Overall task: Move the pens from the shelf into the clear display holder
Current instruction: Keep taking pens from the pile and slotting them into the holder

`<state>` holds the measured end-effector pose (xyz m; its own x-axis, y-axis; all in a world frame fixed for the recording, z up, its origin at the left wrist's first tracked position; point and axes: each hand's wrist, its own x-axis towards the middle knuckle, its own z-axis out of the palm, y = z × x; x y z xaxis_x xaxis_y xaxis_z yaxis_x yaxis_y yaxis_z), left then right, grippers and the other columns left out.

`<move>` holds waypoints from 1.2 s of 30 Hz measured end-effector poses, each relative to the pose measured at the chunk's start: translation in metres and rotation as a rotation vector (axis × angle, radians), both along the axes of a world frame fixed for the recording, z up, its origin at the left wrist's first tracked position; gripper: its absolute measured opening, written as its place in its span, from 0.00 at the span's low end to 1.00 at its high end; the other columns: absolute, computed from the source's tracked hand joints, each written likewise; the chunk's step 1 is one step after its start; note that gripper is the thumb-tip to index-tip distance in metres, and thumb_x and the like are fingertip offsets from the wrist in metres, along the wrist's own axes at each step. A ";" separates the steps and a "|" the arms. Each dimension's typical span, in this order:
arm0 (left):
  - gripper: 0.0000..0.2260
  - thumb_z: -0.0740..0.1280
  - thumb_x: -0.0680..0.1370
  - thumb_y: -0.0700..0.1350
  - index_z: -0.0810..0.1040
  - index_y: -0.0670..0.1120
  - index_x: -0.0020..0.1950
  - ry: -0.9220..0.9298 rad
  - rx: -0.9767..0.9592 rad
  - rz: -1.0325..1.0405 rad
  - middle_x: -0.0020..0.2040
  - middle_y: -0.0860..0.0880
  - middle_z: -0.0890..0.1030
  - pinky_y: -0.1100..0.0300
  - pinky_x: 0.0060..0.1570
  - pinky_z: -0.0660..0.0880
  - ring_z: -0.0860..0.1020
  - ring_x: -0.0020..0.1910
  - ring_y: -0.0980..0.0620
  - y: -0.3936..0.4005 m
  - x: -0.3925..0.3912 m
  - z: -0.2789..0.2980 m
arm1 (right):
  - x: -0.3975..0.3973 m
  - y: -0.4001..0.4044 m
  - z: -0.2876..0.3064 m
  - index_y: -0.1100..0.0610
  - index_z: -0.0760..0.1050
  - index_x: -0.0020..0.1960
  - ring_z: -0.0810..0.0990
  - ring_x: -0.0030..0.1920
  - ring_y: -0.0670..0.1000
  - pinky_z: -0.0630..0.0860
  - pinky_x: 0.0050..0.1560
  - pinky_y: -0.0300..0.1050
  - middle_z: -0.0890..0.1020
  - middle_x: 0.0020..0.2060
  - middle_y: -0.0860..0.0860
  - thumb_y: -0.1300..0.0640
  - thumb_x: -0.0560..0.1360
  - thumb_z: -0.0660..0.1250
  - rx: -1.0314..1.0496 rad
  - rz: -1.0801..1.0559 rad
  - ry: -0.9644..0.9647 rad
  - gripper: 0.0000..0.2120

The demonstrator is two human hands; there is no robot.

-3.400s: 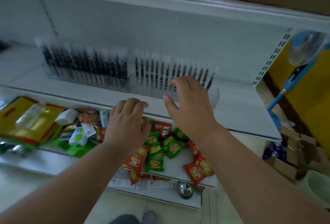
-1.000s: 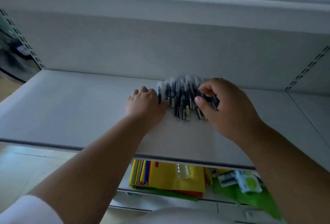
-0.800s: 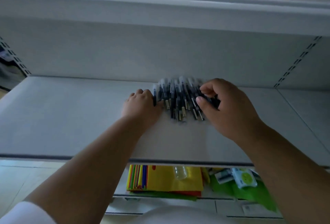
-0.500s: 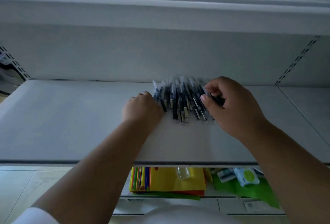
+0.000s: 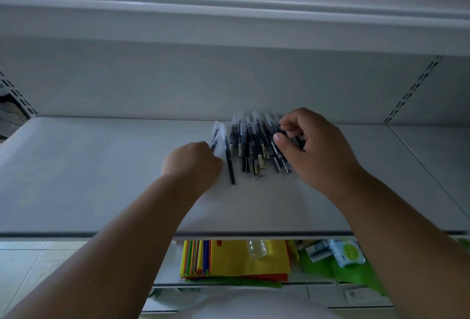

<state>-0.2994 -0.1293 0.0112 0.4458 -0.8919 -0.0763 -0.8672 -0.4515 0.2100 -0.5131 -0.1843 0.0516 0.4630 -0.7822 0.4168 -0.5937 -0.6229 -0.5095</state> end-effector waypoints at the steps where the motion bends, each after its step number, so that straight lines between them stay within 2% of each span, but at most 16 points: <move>1: 0.10 0.58 0.79 0.47 0.67 0.46 0.39 0.022 -0.023 0.006 0.35 0.49 0.69 0.59 0.30 0.62 0.69 0.33 0.49 0.002 0.002 -0.001 | 0.000 -0.001 -0.001 0.53 0.75 0.54 0.76 0.48 0.44 0.70 0.44 0.32 0.78 0.48 0.44 0.52 0.77 0.68 0.006 -0.004 -0.004 0.08; 5: 0.09 0.57 0.81 0.48 0.69 0.44 0.46 0.105 -0.207 0.088 0.36 0.48 0.70 0.58 0.29 0.62 0.70 0.33 0.48 0.009 0.012 -0.005 | 0.000 -0.004 -0.007 0.53 0.76 0.53 0.76 0.47 0.44 0.71 0.44 0.34 0.79 0.46 0.45 0.52 0.76 0.68 0.030 -0.028 -0.010 0.08; 7: 0.10 0.57 0.82 0.48 0.70 0.43 0.46 0.222 -0.308 0.128 0.37 0.47 0.72 0.58 0.29 0.64 0.72 0.34 0.47 0.011 0.015 -0.008 | -0.002 -0.004 -0.011 0.53 0.76 0.53 0.76 0.45 0.46 0.72 0.43 0.36 0.78 0.45 0.46 0.52 0.76 0.68 0.053 -0.054 -0.001 0.07; 9: 0.09 0.57 0.81 0.46 0.71 0.43 0.45 0.501 -0.440 0.163 0.38 0.45 0.76 0.57 0.32 0.70 0.74 0.34 0.46 0.013 0.012 -0.009 | -0.004 -0.005 -0.015 0.54 0.76 0.53 0.77 0.43 0.47 0.75 0.43 0.42 0.79 0.45 0.46 0.52 0.77 0.68 0.082 -0.083 0.011 0.07; 12: 0.10 0.55 0.83 0.40 0.74 0.45 0.47 1.067 -0.628 0.203 0.36 0.47 0.73 0.56 0.31 0.68 0.70 0.31 0.51 0.022 -0.014 -0.004 | -0.008 -0.009 -0.020 0.53 0.76 0.53 0.76 0.41 0.46 0.75 0.44 0.43 0.79 0.45 0.47 0.53 0.76 0.69 0.115 -0.131 0.038 0.08; 15: 0.12 0.53 0.84 0.36 0.76 0.44 0.53 1.335 -0.672 0.152 0.34 0.50 0.70 0.62 0.28 0.66 0.68 0.29 0.55 0.033 -0.037 0.003 | -0.013 -0.016 -0.026 0.52 0.75 0.53 0.75 0.42 0.46 0.72 0.44 0.42 0.78 0.45 0.47 0.51 0.76 0.69 0.139 -0.211 0.109 0.08; 17: 0.12 0.53 0.84 0.35 0.76 0.44 0.53 1.359 -0.646 0.119 0.35 0.48 0.71 0.65 0.26 0.67 0.70 0.32 0.52 0.038 -0.044 0.005 | -0.018 -0.020 -0.030 0.52 0.73 0.53 0.76 0.44 0.49 0.73 0.46 0.44 0.78 0.46 0.48 0.50 0.76 0.68 0.163 -0.261 0.173 0.09; 20: 0.11 0.54 0.83 0.34 0.75 0.44 0.51 1.303 -0.584 0.088 0.35 0.46 0.75 0.66 0.24 0.66 0.73 0.34 0.49 0.040 -0.047 0.003 | -0.019 -0.028 -0.037 0.53 0.73 0.60 0.78 0.50 0.53 0.76 0.49 0.47 0.78 0.53 0.51 0.46 0.77 0.67 0.231 -0.292 0.307 0.16; 23: 0.12 0.54 0.82 0.33 0.76 0.42 0.51 1.301 -0.561 0.045 0.35 0.47 0.77 0.63 0.28 0.68 0.74 0.34 0.49 0.041 -0.049 0.000 | -0.014 -0.033 -0.043 0.54 0.73 0.63 0.78 0.54 0.55 0.76 0.52 0.48 0.78 0.56 0.54 0.46 0.77 0.67 0.253 -0.323 0.346 0.18; 27: 0.14 0.53 0.80 0.30 0.76 0.41 0.53 1.327 -0.559 0.044 0.35 0.48 0.76 0.52 0.35 0.68 0.71 0.34 0.47 0.041 -0.050 -0.004 | -0.011 -0.036 -0.044 0.55 0.74 0.62 0.78 0.54 0.54 0.75 0.51 0.46 0.80 0.55 0.52 0.49 0.77 0.68 0.299 -0.337 0.299 0.16; 32: 0.17 0.53 0.77 0.27 0.77 0.42 0.55 1.360 -0.559 0.065 0.36 0.48 0.76 0.53 0.34 0.68 0.70 0.33 0.48 0.042 -0.051 -0.005 | -0.016 -0.034 -0.044 0.55 0.77 0.53 0.79 0.46 0.53 0.75 0.45 0.44 0.81 0.46 0.50 0.52 0.76 0.69 0.371 -0.363 0.212 0.09; 36: 0.09 0.57 0.80 0.32 0.75 0.40 0.50 1.403 -0.563 0.069 0.34 0.47 0.74 0.54 0.33 0.67 0.69 0.32 0.48 0.042 -0.053 -0.004 | -0.022 -0.018 -0.036 0.53 0.73 0.54 0.78 0.42 0.48 0.72 0.39 0.41 0.79 0.43 0.46 0.53 0.77 0.67 0.377 -0.338 0.009 0.07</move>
